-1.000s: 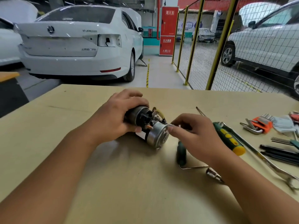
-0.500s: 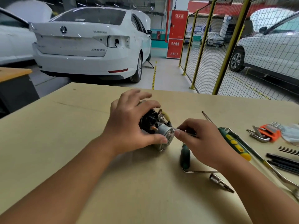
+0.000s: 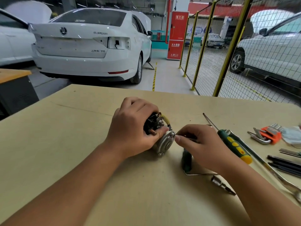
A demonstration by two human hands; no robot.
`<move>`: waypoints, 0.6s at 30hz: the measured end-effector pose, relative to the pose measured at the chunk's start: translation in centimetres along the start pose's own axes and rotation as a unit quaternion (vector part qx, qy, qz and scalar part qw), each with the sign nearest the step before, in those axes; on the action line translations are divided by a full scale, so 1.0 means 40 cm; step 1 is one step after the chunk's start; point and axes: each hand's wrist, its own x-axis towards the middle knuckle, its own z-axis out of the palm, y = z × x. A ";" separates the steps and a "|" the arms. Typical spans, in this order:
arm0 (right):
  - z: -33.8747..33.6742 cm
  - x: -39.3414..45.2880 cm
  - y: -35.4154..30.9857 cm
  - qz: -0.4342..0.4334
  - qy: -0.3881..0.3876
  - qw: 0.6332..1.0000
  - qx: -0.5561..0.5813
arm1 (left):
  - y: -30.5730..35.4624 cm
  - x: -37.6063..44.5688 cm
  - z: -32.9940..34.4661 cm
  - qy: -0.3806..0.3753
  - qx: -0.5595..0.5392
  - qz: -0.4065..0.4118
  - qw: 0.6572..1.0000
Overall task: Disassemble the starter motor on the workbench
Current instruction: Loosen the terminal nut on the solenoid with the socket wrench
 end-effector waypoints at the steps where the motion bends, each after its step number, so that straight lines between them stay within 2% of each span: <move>1: 0.001 -0.001 -0.004 -0.004 0.002 1.000 -0.006 | 0.001 0.001 0.000 0.010 0.014 0.003 1.000; 5: 0.009 -0.001 -0.013 -0.006 0.031 0.999 -0.011 | 0.002 0.015 0.003 0.046 0.097 0.046 0.993; 9: 0.012 -0.007 -0.022 -0.022 0.025 0.999 0.011 | -0.014 0.034 -0.014 0.034 0.087 0.118 0.989; 11: 0.011 -0.010 -0.029 -0.032 0.020 0.999 0.014 | -0.016 0.050 -0.036 -0.016 0.094 0.127 0.987; 13: 0.009 -0.011 -0.036 -0.033 0.033 0.998 0.029 | -0.007 0.078 -0.050 -0.100 0.107 0.113 0.983; 16: 0.015 -0.009 -0.040 -0.027 0.066 0.996 0.046 | 0.005 0.134 -0.034 -0.221 0.141 0.085 0.961; 18: 0.016 -0.007 -0.037 -0.015 0.085 0.994 0.059 | 0.007 0.165 -0.015 -0.266 0.140 0.077 0.950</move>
